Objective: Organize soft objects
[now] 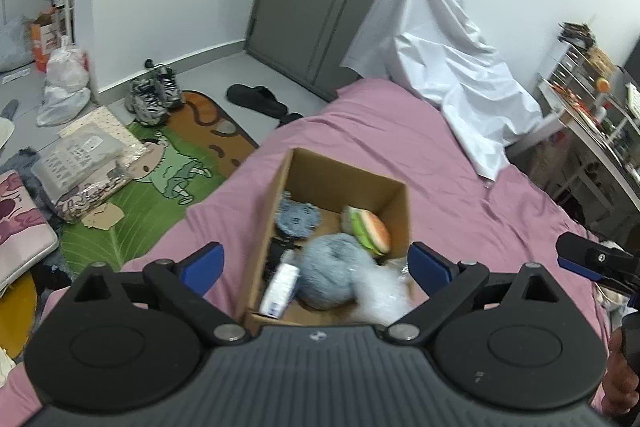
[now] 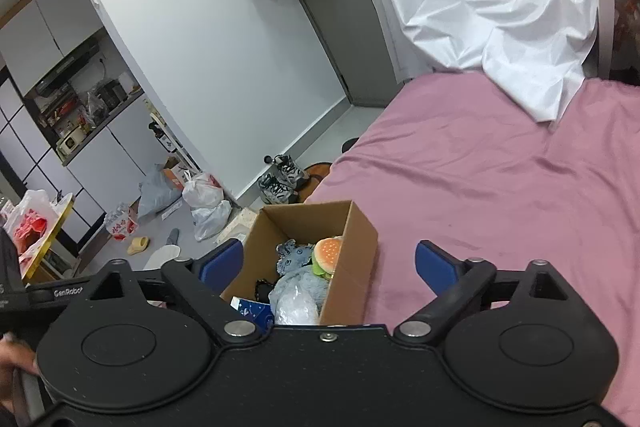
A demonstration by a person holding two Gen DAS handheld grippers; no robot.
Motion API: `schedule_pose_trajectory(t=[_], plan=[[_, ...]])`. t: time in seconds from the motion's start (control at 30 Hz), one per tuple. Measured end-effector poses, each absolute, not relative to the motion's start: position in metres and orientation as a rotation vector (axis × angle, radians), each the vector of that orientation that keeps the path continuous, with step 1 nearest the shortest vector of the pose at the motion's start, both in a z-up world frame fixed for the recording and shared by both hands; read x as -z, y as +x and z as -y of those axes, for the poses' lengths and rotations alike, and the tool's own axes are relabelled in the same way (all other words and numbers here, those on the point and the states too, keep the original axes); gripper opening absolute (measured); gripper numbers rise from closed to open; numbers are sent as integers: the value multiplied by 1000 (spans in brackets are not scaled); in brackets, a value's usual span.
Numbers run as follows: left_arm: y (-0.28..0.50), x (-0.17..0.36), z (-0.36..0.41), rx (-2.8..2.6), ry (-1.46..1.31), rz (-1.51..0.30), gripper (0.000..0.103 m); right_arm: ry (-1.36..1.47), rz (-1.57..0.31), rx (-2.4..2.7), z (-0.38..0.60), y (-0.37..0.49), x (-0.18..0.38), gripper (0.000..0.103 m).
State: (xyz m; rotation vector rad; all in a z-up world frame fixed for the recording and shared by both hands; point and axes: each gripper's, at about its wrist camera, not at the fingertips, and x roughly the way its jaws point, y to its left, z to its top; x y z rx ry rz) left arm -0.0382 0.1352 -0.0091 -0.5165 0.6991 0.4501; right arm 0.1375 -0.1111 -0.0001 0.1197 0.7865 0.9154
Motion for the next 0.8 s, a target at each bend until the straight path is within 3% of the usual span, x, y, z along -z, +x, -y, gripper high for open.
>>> schedule_pose_trajectory(t=[0.2,0.8], plan=[[-32,-9,-108,-404,-481,-717,102,129,-776,-898,141,139,-15,103],[-30,-53,-47,-340,-431,-707,103,90,-782,-872,204,133,-54,103]])
